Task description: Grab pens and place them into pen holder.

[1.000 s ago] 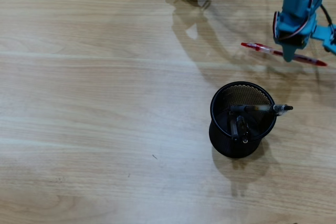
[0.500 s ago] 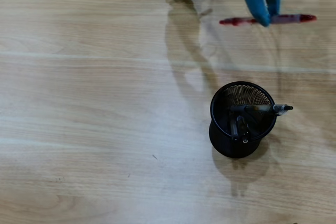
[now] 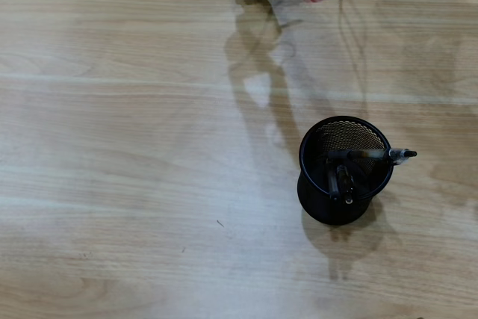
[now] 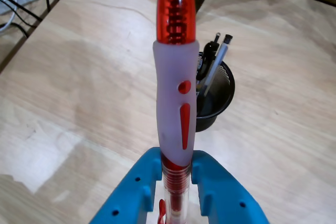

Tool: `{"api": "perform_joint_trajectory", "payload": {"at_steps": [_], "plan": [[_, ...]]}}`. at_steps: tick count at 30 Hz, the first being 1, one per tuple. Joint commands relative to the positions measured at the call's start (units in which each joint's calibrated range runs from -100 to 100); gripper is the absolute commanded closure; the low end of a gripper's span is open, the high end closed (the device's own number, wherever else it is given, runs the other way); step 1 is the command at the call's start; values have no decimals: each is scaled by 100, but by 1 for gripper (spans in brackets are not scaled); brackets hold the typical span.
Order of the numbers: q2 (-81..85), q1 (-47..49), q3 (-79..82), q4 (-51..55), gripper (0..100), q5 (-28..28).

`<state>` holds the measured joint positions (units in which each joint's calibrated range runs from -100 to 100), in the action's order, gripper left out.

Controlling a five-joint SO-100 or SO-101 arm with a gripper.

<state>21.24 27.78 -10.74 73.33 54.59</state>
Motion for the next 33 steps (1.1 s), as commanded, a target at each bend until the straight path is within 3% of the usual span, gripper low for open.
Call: {"api": "perform_joint_trajectory", "payload": {"at_steps": [1, 9, 19, 33], "plan": [[190, -103, -21, -394, 98, 154], [-336, -185, -94, -1570, 98, 133], [-1364, -368, -21, -4185, 98, 38], [-2426, -505, -3, -4558, 98, 65]]}}
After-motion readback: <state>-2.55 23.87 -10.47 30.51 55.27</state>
